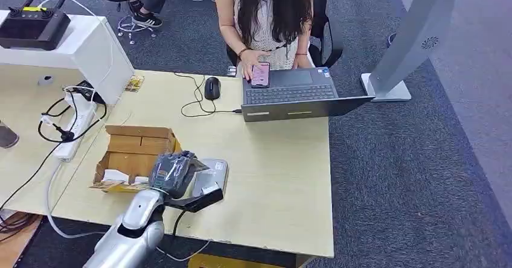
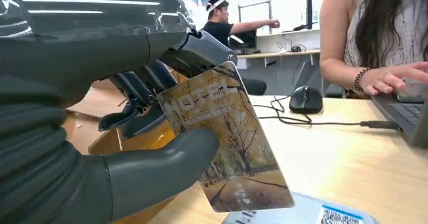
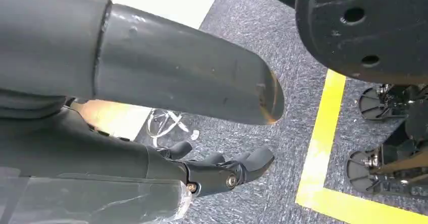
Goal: Pass the card to the sensor for recognition and then transmit it.
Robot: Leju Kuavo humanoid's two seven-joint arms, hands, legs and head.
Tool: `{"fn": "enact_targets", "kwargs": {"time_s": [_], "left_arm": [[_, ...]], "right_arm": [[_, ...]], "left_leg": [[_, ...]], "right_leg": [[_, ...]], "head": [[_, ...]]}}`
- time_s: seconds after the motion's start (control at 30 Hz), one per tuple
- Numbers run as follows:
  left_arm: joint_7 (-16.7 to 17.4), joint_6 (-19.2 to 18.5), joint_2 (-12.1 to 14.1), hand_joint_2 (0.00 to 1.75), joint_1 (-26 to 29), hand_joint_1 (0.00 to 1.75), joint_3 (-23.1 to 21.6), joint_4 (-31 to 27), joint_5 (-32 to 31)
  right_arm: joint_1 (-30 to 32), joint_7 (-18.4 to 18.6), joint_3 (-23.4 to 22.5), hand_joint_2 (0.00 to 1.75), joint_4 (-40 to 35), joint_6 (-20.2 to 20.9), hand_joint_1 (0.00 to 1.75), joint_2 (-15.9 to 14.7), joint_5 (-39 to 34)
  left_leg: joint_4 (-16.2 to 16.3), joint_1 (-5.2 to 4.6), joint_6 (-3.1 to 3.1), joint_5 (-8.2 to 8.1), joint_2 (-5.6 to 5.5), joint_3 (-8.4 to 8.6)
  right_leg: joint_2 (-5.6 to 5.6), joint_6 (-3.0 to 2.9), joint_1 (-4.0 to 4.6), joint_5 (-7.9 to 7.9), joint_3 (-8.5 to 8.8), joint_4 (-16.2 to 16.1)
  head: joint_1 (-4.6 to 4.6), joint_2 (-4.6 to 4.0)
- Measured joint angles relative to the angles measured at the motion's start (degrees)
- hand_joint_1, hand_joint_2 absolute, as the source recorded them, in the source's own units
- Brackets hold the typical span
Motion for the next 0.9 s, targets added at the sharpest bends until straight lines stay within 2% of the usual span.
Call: {"fn": "enact_targets", "kwargs": {"time_s": [0.1, 0.2, 0.37, 0.5, 0.63, 0.73, 0.9], "left_arm": [[-0.6, -0.4, 0.0, 1.75, -0.1, 1.75, -0.8, 0.4, 0.7], [-2.0, -2.7, 0.3, 1.75, -0.6, 1.75, -1.6, 0.5, 2.3], [-2.3, -3.9, 2.0, 1.75, -1.5, 1.75, -2.5, 0.1, 4.6], [-1.1, -2.6, 4.7, 1.75, -2.5, 1.75, -2.6, -2.9, 6.4], [-2.0, -0.5, 8.0, 1.75, -5.3, 1.75, -2.4, -4.5, 9.4], [-1.5, 2.1, 10.4, 1.75, -9.0, 1.75, -1.6, -4.9, 10.3], [-1.5, 2.9, 15.5, 1.75, -17.2, 1.75, 0.9, -2.5, 9.3]], "right_arm": [[0.1, -0.2, 0.0, 0.0, 0.2, 0.1, 0.0, -0.1, 0.0], [0.2, -0.3, 0.0, 0.0, 0.3, 0.4, 0.0, -0.4, 0.0], [0.4, -0.4, 0.0, 0.0, 0.4, 0.9, 0.0, -0.7, 0.0], [0.8, -0.7, 0.0, 0.0, 0.4, 0.7, 0.0, -0.9, 0.1], [0.9, -1.1, 0.0, 0.0, 0.5, 0.8, 0.0, -1.0, 0.5], [0.9, -1.5, 0.1, 0.0, 0.6, 0.9, 0.0, -1.4, 1.4], [0.9, -1.4, 0.3, 0.0, 0.6, 0.9, 0.0, -2.0, 2.4]], "left_leg": [[0.0, 0.0, 0.0, 0.0, -0.02, -0.01], [0.0, -0.01, 0.0, 0.0, -0.02, 0.0], [0.0, 0.0, -0.01, 0.01, 0.0, 0.05], [0.0, 0.02, -0.02, 0.05, -0.01, 0.05], [0.0, 0.03, -0.04, 0.07, -0.02, 0.04], [0.0, 0.04, -0.06, 0.08, 0.0, 0.03], [0.0, 0.08, -0.14, 0.14, 0.0, 0.03]], "right_leg": [[-0.02, 0.0, 0.0, 0.0, 0.01, 0.0], [-0.03, 0.0, 0.0, 0.0, 0.03, 0.0], [-0.01, -0.01, 0.01, 0.02, 0.06, 0.0], [-0.02, -0.02, 0.02, 0.03, 0.03, 0.0], [-0.03, -0.02, 0.03, 0.02, 0.03, 0.1], [-0.01, -0.02, 0.05, 0.03, 0.03, 0.1], [-0.01, -0.08, 0.08, 0.07, 0.01, 0.1]], "head": [[0.0, 0.0], [-0.02, 0.0], [0.0, 0.0], [-0.02, 0.0], [-0.02, 0.0], [-0.04, 0.0], [-0.04, 0.0]]}}
